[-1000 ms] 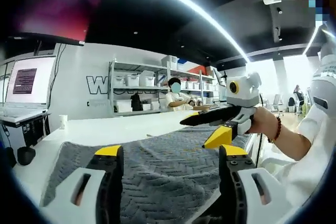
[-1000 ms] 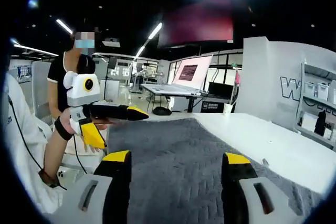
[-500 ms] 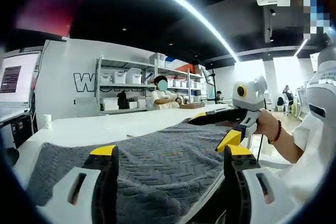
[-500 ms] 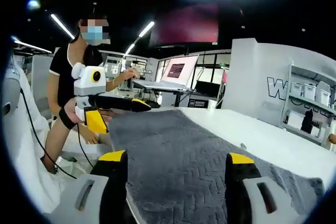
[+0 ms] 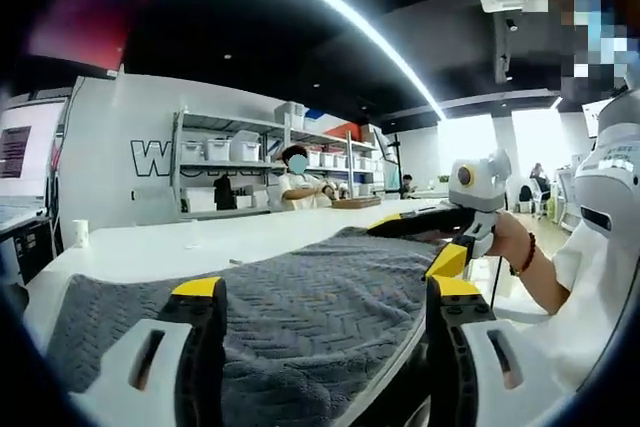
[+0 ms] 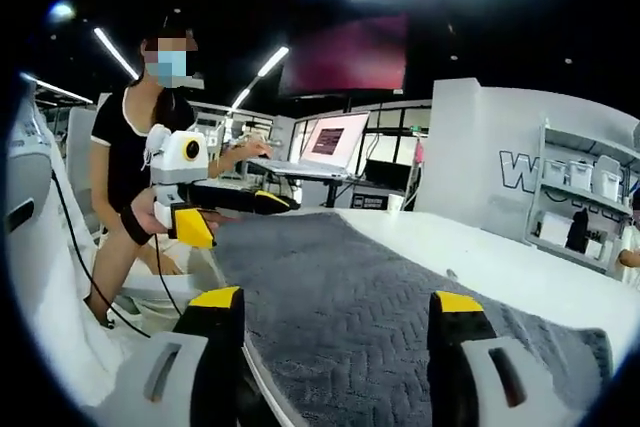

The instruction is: Open the folded towel by lifting each exposed corner and separating the folded layers until the towel lies flat within the target outline without major curled edges

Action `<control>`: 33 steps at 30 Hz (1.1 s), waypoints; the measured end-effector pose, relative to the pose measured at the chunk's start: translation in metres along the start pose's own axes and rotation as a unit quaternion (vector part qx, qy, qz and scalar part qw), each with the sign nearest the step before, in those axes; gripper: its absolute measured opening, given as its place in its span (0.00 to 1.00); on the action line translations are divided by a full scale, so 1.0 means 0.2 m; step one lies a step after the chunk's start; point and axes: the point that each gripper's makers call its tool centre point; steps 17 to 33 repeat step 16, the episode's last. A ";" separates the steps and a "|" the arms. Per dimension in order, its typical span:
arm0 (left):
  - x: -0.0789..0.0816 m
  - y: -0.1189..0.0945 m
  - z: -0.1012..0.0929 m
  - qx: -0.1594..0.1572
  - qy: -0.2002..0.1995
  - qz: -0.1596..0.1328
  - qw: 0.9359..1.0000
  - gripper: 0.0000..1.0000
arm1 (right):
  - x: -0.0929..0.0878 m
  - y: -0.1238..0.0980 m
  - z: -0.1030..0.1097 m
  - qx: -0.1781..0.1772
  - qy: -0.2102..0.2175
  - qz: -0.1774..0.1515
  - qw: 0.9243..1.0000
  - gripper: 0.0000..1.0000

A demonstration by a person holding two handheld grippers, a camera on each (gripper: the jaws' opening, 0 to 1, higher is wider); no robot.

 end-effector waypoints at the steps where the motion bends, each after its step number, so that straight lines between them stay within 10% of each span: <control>1: 0.00 0.00 0.00 0.000 0.000 -0.001 1.000 0.80 | 0.00 0.00 0.00 0.001 0.001 0.000 1.000 0.73; 33: 0.00 0.00 -0.03 -0.016 -0.001 -0.010 1.000 0.80 | -0.07 0.03 -0.02 -0.009 0.004 0.021 1.000 0.72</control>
Point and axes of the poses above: the point that each gripper's makers call its tool centre point, and the gripper's own axes: y roughly forward along the fingers, z roughly to its left, x roughly out of its top, and after that the axes turned 6 degrees about y, right-handed
